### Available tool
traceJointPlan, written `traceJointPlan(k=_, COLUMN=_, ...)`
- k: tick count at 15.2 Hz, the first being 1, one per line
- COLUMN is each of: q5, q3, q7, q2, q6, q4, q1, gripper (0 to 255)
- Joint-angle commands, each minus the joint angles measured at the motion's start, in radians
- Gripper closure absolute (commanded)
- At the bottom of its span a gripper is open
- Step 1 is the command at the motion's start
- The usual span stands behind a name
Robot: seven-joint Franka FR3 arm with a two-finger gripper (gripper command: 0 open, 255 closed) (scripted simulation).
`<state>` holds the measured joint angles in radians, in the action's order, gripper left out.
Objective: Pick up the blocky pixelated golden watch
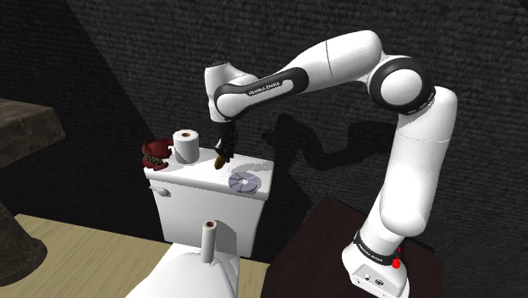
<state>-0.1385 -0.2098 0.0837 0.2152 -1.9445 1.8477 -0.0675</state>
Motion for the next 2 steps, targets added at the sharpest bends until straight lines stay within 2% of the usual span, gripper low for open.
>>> traceJointPlan(k=1, q5=0.002, q3=0.000, q7=-0.004, q2=-0.005, q6=0.016, q4=-0.011, q1=0.001, gripper=255)
traceJointPlan(k=2, q5=0.002, q3=0.000, q7=-0.004, q2=-0.005, q6=0.016, q4=-0.011, q1=0.001, gripper=255)
